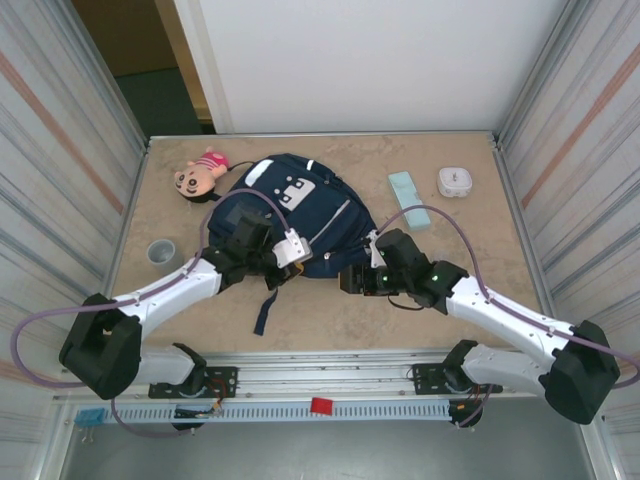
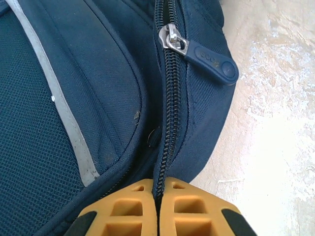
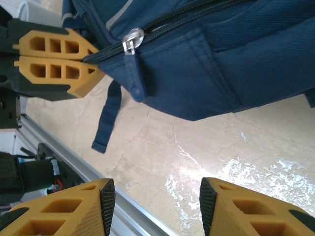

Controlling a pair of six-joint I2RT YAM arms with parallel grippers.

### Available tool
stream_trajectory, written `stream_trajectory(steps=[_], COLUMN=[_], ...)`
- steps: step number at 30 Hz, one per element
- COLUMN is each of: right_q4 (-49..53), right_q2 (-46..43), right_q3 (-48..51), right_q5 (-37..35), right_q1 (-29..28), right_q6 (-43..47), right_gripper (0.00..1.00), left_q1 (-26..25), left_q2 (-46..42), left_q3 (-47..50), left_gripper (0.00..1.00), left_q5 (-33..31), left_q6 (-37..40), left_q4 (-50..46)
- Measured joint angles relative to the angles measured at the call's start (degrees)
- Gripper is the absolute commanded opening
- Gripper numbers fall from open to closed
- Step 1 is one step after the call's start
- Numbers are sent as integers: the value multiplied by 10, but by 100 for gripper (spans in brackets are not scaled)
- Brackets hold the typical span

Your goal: Pack the student bag

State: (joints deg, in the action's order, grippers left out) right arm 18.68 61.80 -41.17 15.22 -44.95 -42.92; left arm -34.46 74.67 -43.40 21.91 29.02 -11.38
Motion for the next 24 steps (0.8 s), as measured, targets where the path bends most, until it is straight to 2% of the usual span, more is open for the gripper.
stream_trajectory(steps=[11, 19, 24], right_q4=[12, 24, 29], right_q2=[52, 63, 117], right_q3=[-26, -70, -130], right_q5=[30, 10, -12], right_q1=[-1, 17, 17], right_q6=[5, -1, 1], right_gripper=[50, 50, 46], left_q1=[0, 0, 0], left_q2=[20, 24, 24], left_q3=[-31, -31, -32], left_gripper=[0, 0, 0], left_q5=[17, 26, 30], left_q6=[-6, -3, 1], left_q4=[-21, -22, -22])
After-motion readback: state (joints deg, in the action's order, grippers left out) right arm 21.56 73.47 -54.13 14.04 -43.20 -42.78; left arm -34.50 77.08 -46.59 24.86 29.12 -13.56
